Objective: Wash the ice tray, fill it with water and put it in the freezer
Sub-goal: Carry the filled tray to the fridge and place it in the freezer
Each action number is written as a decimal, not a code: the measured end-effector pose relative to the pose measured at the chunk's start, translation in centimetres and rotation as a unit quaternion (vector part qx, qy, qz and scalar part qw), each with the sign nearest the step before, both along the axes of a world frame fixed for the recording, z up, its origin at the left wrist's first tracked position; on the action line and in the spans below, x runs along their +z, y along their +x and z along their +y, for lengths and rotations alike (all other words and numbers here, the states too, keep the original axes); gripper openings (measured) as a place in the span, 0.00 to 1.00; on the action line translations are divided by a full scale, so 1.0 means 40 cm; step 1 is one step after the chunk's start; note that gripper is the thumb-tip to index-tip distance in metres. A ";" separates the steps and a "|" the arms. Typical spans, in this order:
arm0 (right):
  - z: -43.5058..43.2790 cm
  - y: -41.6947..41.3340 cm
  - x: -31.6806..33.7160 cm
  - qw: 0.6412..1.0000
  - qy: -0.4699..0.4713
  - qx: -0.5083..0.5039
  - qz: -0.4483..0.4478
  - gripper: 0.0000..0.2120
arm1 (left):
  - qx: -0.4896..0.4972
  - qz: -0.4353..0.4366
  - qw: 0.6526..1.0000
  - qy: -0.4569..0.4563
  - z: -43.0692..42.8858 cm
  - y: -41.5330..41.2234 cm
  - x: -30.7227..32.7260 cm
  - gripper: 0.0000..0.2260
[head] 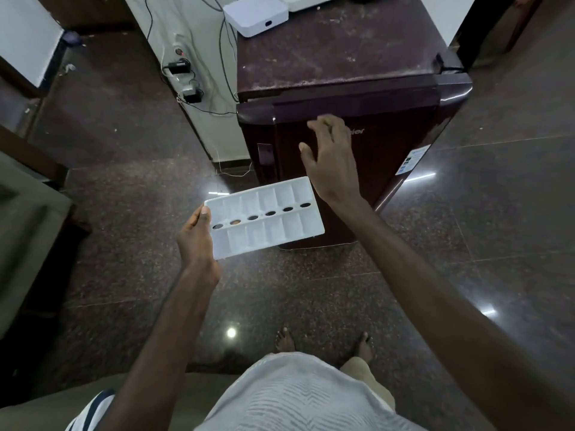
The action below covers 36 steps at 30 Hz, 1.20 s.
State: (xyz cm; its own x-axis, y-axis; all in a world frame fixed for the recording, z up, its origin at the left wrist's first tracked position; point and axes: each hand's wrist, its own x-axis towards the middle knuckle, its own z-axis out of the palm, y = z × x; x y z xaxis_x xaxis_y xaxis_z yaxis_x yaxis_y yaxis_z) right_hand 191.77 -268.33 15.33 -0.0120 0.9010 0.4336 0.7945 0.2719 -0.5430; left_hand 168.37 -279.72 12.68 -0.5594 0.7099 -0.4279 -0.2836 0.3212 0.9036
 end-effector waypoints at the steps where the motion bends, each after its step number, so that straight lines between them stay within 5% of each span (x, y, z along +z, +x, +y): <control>1: 0.028 -0.017 0.005 0.999 0.012 0.003 -0.030 0.22 | -0.001 -0.002 1.000 0.001 -0.002 -0.010 0.000 0.07; 6: 0.157 -0.085 0.018 0.979 -0.031 0.060 -0.193 0.35 | 0.011 -0.005 1.000 -0.002 -0.017 -0.047 0.001 0.07; 12: 0.219 -0.102 -0.038 0.952 -0.133 0.110 -0.252 0.39 | 0.012 0.001 1.000 -0.002 -0.042 -0.079 0.000 0.07; 23: 0.293 -0.148 0.016 0.935 -0.200 0.078 -0.281 0.40 | 0.017 0.006 1.000 -0.014 -0.067 -0.104 -0.018 0.12; 36: 0.163 -0.121 -0.042 0.978 -0.066 0.031 -0.195 0.27 | 0.034 0.005 0.999 -0.015 -0.073 -0.165 -0.015 0.09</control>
State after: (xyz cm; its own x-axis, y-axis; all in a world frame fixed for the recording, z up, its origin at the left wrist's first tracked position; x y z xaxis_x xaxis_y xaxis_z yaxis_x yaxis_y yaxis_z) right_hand 186.91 -261.80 13.64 -0.2094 0.9410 0.2659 0.9328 0.2738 -0.2343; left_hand 161.79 -282.63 12.09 -0.6110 0.6565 -0.4424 -0.2964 0.3284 0.8968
